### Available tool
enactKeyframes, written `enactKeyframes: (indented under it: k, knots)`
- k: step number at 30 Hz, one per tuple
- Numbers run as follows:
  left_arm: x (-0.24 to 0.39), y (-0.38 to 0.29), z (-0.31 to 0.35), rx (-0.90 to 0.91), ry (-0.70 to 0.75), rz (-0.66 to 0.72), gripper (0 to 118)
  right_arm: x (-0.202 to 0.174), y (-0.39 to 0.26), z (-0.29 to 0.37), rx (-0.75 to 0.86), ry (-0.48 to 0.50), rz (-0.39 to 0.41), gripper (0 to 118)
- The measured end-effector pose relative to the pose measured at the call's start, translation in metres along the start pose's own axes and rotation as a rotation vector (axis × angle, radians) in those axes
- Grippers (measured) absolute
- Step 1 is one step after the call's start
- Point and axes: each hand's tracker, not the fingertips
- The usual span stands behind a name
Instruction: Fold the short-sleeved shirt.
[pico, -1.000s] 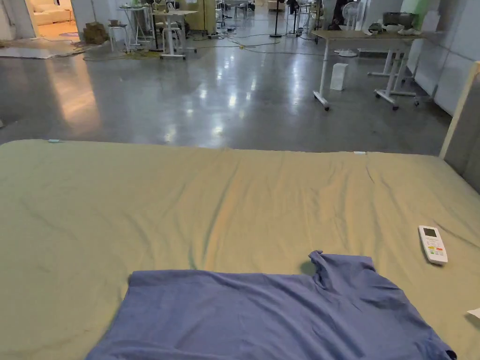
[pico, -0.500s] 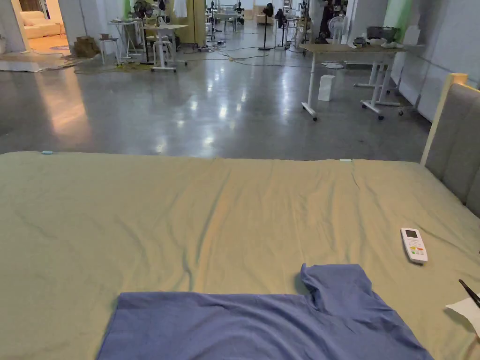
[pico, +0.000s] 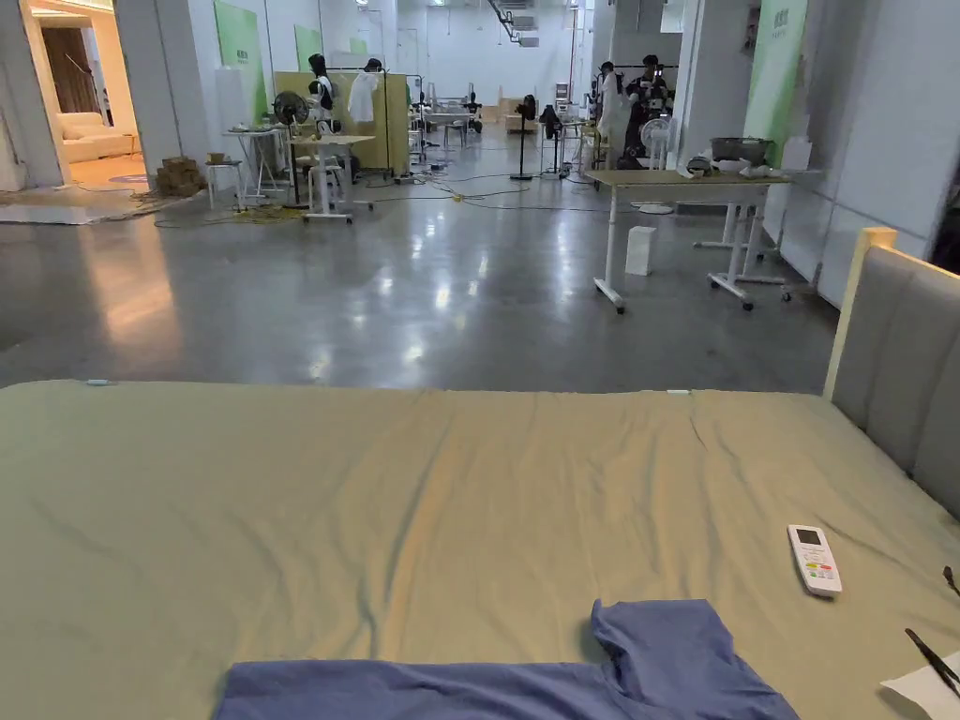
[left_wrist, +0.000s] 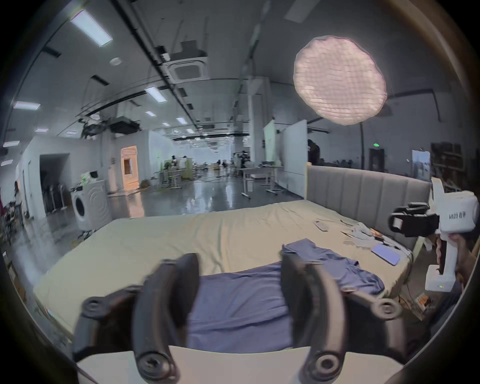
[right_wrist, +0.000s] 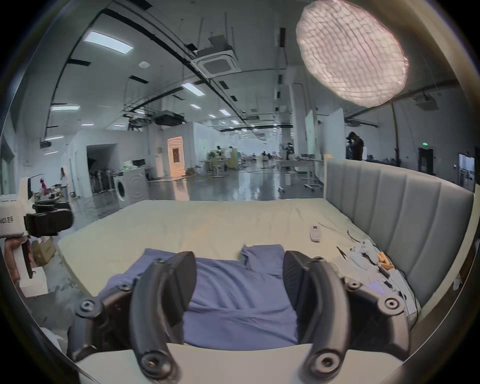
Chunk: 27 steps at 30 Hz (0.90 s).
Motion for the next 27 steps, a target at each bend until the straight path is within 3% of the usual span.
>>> enactKeyframes:
  k: [2,4,9,27]
  knots:
    - [0.010,0.002,0.003,0.003,0.012,-0.018,9,-0.008,0.002,0.003,-0.008,0.026,0.005,23]
    - [0.017,0.001,0.007,0.000,-0.004,-0.033,0,-0.013,-0.002,0.005,-0.001,0.031,0.019,9]
    - [0.015,-0.003,0.010,-0.028,-0.030,0.030,0,-0.018,-0.010,0.006,-0.032,0.034,0.039,0]
    - [-0.022,-0.014,-0.032,-0.137,0.005,0.105,0,0.001,-0.032,-0.012,-0.124,0.031,-0.055,0]
